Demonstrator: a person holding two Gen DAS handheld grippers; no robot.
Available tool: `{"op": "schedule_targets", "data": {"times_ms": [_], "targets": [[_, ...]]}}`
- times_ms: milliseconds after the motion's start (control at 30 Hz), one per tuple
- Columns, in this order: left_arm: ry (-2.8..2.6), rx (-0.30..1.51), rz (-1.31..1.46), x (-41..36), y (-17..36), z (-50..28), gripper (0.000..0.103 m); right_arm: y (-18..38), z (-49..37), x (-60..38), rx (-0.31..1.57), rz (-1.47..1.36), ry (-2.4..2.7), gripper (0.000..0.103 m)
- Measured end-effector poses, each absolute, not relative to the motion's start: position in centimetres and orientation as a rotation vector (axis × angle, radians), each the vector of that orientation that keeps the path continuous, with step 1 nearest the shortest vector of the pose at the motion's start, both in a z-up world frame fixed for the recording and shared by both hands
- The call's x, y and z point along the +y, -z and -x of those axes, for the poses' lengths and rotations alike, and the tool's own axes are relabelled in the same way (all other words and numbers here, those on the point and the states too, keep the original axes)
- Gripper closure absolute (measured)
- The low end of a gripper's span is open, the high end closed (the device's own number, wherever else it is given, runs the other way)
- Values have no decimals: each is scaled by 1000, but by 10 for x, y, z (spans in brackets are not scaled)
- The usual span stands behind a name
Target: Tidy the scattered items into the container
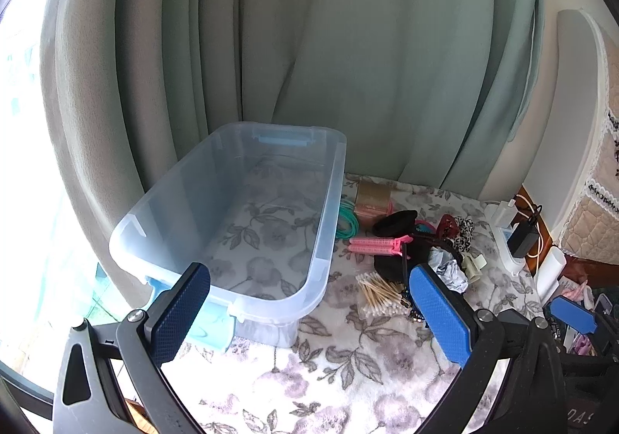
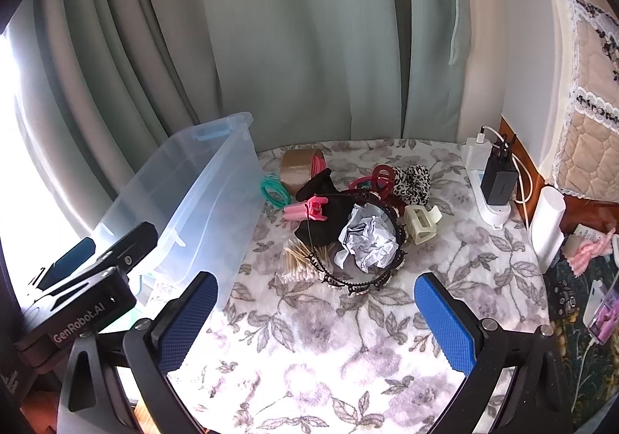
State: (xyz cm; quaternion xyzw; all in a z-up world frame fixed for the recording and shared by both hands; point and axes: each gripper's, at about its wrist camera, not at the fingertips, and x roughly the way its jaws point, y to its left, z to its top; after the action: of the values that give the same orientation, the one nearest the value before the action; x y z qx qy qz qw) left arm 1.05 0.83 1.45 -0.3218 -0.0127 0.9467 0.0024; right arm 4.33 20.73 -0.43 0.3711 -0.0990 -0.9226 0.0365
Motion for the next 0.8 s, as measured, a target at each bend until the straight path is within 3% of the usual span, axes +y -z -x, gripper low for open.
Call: {"op": "schedule_targets", "data": {"times_ms": [300, 467, 667, 800], "targets": [[-2876, -85, 913, 34, -29, -9, 0, 13, -41, 269, -428, -1107, 2947, 0], [-2734, 56, 997, 86, -3, 3, 0, 31, -37, 300, -498, -1160, 2974, 0], [-2630, 41, 1145, 116, 39, 29, 2, 56, -26, 316, -504, -1238, 2970, 4], [-2610, 39, 1219, 122, 64, 46, 13, 71, -16, 329, -541, -1269, 2943, 5]]}}
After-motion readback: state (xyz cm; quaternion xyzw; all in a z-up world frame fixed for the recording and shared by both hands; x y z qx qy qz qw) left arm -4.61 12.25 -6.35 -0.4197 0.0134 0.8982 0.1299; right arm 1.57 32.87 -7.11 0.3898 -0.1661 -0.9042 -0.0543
